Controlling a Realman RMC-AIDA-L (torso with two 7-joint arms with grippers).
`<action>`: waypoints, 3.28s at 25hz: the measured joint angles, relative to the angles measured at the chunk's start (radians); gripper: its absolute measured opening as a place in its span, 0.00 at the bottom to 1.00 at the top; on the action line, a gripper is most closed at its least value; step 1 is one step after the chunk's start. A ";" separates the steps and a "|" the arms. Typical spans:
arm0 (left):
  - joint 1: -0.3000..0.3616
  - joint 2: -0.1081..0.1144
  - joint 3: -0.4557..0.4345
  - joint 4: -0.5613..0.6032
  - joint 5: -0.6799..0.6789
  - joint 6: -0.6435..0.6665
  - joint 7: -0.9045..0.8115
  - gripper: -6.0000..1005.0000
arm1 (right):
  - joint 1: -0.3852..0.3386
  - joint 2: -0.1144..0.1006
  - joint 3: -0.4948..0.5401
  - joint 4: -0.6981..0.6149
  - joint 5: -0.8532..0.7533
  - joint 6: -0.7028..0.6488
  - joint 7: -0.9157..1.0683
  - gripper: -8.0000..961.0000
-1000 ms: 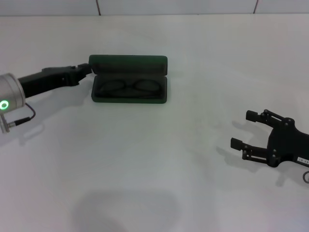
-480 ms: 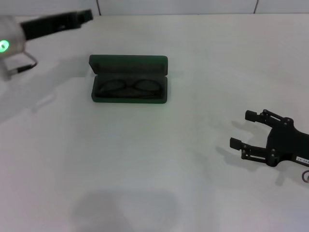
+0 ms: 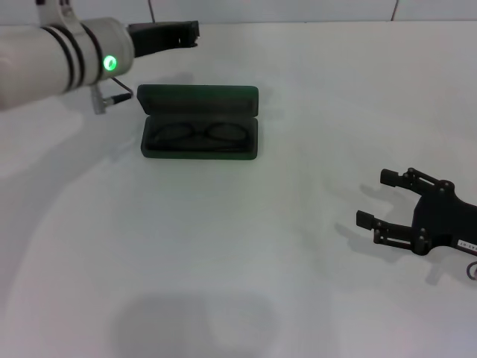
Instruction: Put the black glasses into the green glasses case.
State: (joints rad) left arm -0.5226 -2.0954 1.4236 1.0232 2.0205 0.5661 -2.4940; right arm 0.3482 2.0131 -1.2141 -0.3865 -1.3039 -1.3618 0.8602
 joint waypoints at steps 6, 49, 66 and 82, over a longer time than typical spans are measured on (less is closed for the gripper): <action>0.005 -0.002 0.194 -0.098 -0.064 -0.249 0.002 0.05 | -0.001 -0.001 -0.002 0.000 0.000 0.003 -0.011 0.89; 0.059 0.000 0.450 -0.188 -0.131 -0.507 0.023 0.04 | 0.001 0.001 -0.004 0.000 0.000 0.020 -0.012 0.89; 0.088 0.000 0.534 -0.201 -0.124 -0.611 0.022 0.04 | 0.001 0.001 -0.004 0.000 0.000 0.020 -0.006 0.89; 0.030 0.007 0.159 -0.119 -0.398 -0.038 0.226 0.04 | 0.002 0.001 0.000 0.000 0.008 0.018 -0.004 0.89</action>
State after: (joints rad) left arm -0.4925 -2.0888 1.5824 0.9045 1.6221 0.5286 -2.2678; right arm 0.3503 2.0140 -1.2143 -0.3866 -1.2955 -1.3434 0.8559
